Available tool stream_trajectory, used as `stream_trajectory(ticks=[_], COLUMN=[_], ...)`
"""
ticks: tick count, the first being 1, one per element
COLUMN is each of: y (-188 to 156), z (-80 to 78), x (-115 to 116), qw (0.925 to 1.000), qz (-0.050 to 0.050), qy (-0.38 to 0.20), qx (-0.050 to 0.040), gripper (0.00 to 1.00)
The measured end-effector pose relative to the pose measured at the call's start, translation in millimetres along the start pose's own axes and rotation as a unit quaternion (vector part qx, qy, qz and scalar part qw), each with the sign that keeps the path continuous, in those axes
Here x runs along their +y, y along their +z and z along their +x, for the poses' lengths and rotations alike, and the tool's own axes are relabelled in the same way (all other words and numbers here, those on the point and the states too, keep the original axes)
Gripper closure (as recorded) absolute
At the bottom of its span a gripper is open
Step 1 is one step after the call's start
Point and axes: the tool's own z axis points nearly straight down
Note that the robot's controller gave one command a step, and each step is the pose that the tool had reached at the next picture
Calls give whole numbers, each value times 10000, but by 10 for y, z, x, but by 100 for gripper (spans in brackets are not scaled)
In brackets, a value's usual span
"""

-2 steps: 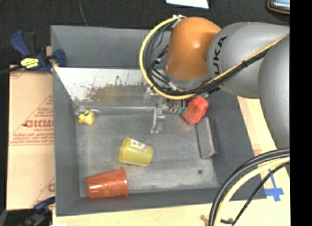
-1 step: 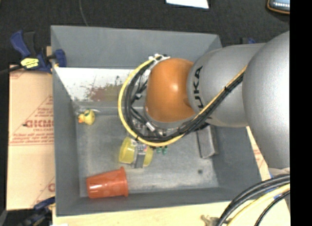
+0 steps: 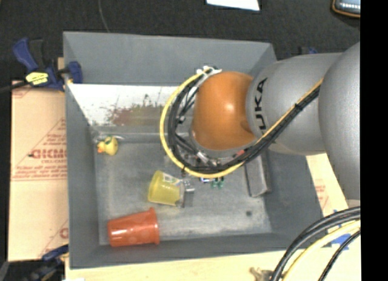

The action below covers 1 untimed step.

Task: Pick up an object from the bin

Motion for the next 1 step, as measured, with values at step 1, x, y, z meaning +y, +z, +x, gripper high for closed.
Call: stream_trajectory(ticks=[1], y=[182], z=[-175], x=[-120], qw=[9940], qz=[-19], qy=[1089], qx=[25], gripper=[0])
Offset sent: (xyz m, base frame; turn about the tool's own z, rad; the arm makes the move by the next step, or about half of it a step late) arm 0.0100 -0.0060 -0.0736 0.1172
